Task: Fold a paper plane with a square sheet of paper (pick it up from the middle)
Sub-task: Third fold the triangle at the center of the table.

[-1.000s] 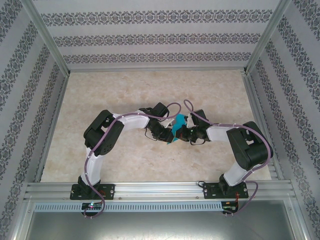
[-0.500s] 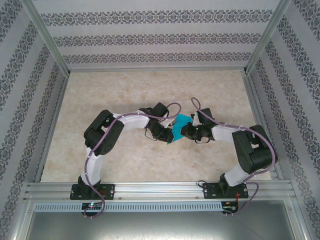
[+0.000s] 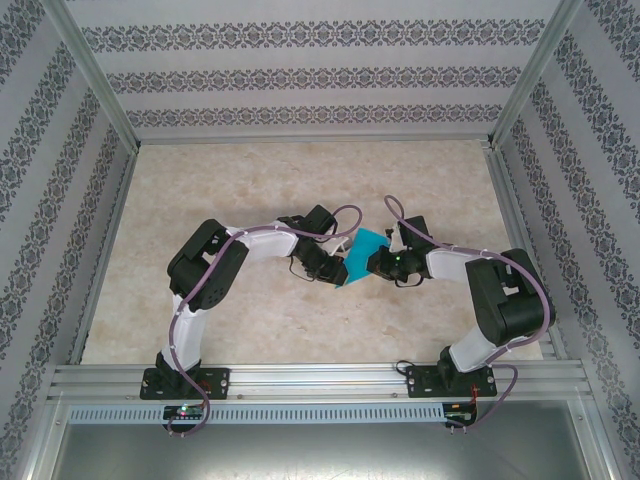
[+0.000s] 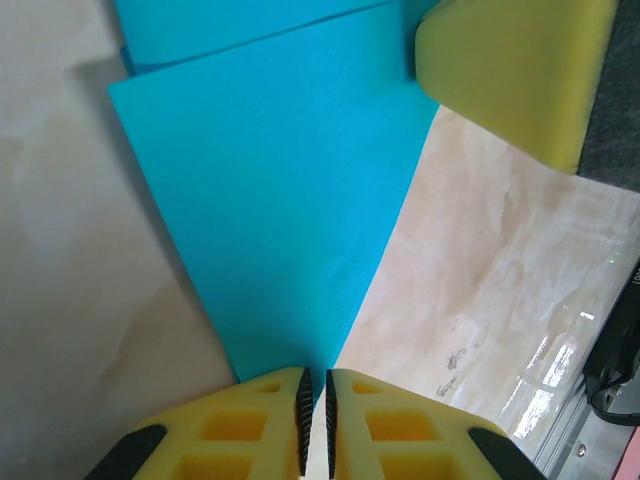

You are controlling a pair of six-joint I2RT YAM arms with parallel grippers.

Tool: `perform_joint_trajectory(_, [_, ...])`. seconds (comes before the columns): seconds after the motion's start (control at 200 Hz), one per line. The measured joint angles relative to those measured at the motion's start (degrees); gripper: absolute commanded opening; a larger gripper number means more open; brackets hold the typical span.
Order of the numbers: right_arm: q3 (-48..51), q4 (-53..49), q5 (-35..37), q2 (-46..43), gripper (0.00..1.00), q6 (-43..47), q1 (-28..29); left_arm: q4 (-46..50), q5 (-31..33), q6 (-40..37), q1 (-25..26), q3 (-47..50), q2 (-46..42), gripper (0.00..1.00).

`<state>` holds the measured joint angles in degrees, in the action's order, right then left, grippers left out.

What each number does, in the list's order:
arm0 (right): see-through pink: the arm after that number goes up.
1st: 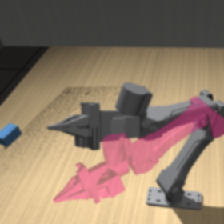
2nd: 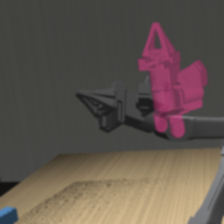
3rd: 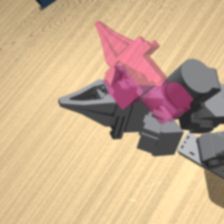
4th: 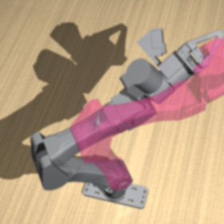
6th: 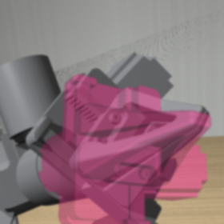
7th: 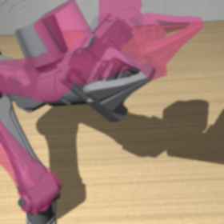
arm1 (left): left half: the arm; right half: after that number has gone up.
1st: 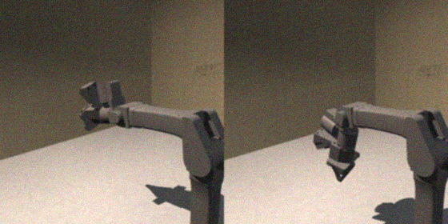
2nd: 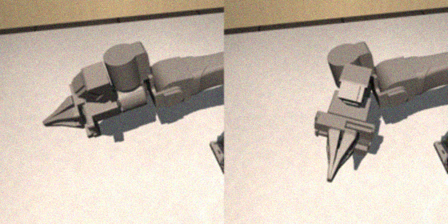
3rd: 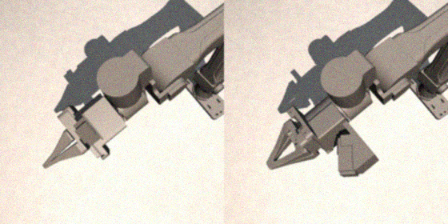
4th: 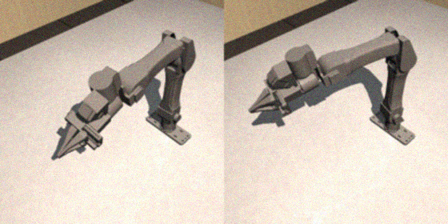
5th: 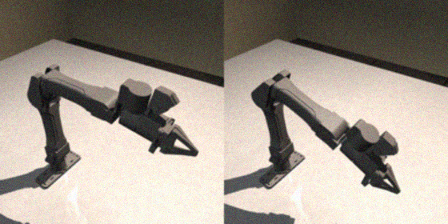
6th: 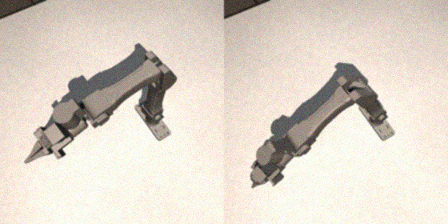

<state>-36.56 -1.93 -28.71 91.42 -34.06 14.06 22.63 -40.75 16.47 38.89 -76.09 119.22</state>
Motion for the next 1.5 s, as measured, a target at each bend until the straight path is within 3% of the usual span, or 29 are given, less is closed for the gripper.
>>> perform_joint_trajectory(0.495, [0.1, -1.7, 3.4, -1.7, 0.13, 0.0, -2.9, -1.3, -0.2, -1.3, 0.0, 0.7, -0.1, 0.18])
perform_joint_trajectory(1.014, [-0.2, -1.6, 3.3, -1.2, 0.11, 0.0, -3.0, -3.5, 0.5, -1.3, 0.0, 8.4, -5.4, 0.18])
perform_joint_trajectory(1.324, [-1.4, -0.7, 3.1, 0.3, 0.11, 1.1, -2.5, 2.0, 0.8, -0.5, 0.0, 8.9, -7.6, 0.18])
perform_joint_trajectory(1.499, [-2.2, -0.2, 3.2, 1.1, 0.11, 1.1, -1.3, 5.1, 1.4, 0.3, 0.0, 3.6, -7.9, 0.18])
